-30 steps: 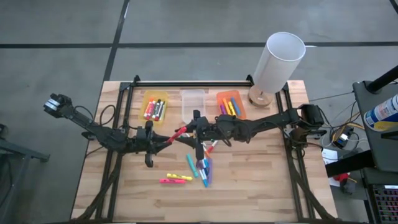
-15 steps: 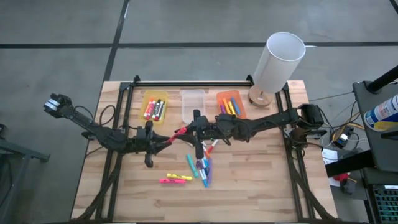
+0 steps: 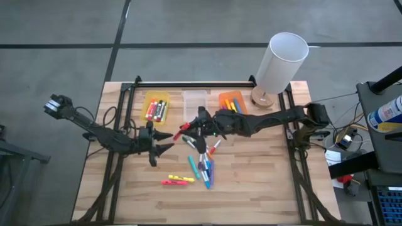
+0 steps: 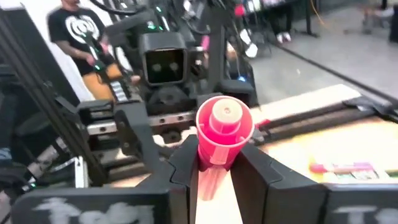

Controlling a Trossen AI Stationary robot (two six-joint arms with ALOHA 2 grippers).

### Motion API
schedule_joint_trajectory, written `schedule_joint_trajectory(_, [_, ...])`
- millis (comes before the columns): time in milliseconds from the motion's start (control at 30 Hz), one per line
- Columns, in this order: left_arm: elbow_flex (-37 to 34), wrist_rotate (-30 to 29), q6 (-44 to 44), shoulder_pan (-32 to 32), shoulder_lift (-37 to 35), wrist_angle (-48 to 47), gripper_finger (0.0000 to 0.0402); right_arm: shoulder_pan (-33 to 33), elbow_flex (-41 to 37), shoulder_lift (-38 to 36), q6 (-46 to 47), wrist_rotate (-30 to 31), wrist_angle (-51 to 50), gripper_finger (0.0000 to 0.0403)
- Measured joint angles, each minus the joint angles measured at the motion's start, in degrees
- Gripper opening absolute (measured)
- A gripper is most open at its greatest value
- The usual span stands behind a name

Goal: Pick & Place Markers
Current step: Put the large red highlighter pen into the orange bin

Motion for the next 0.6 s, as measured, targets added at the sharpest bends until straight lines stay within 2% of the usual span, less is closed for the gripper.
schedule_joint_trajectory(100, [0.0, 0.7, -1.0, 0.0, 0.0, -3.0, 0.0201, -1.0, 1.0, -2.2, 0.8, 1.6, -8.8, 0.0066])
schedule_joint_trajectory(267, [0.0, 3.9, -7.1, -0.1, 0.1, -5.5, 0.0201, -2.7, 4.9, -5.0, 3.2, 8.0, -30.8, 0.0067])
schedule_joint_trajectory(367, [-0.1, 5.0, -7.4, -0.1, 0.1, -6.2, 0.0202, -4.4, 7.3, -6.1, 4.8, 11.1, -42.9, 0.0067])
schedule_joint_trajectory(500, [-0.1, 5.2, -7.3, -0.1, 0.1, -6.4, 0.0202, -6.9, 9.6, -6.4, 6.4, 16.4, -54.1, 0.0067])
schedule_joint_trajectory(600, [-0.1, 5.2, -7.3, -0.1, 0.1, -6.4, 0.0202, -10.0, 11.0, -6.4, 8.3, 16.4, -60.9, 0.0067])
